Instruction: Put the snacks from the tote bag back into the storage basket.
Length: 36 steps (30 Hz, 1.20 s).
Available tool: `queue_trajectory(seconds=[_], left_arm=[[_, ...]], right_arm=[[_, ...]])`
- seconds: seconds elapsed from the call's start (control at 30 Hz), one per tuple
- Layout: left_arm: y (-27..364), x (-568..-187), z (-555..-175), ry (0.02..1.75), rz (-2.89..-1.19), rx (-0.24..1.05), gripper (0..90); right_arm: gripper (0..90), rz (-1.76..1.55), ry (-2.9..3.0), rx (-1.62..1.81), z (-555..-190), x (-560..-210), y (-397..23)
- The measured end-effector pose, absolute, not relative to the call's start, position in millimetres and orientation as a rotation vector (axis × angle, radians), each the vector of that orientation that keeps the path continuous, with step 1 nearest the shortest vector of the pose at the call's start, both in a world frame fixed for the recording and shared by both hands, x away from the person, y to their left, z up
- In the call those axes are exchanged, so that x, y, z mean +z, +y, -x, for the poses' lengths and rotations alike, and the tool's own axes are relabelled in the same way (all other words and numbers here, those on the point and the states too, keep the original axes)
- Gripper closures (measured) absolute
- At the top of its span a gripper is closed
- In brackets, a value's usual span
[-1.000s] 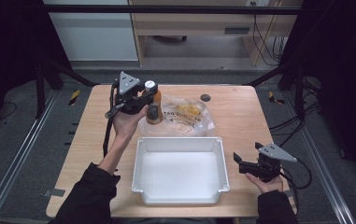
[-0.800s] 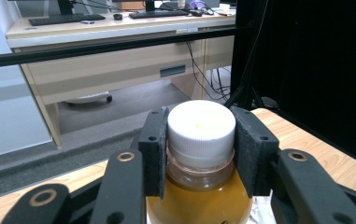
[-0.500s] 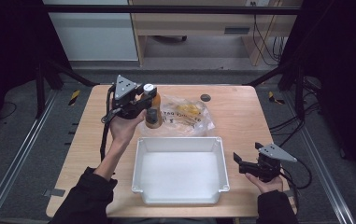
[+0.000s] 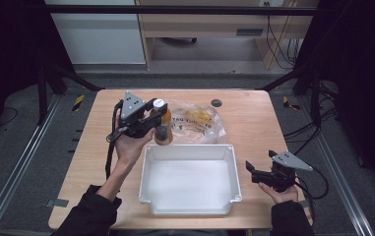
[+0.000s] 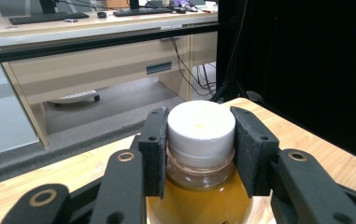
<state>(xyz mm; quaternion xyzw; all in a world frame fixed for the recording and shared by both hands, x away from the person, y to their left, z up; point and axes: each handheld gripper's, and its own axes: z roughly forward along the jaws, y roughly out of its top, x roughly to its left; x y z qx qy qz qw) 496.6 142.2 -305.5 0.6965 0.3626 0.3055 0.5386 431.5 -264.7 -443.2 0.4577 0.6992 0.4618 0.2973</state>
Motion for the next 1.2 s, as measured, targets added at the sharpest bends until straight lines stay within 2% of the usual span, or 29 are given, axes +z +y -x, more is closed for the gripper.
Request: queue_trajectory(seconds=[1.2], left_arm=[[147.3,-349.6,-446.0,0.830,-1.738,0.656,59.1]], right_arm=[[7.2,-1.221,1.856,1.225,-430.0,-443.2,-265.4]])
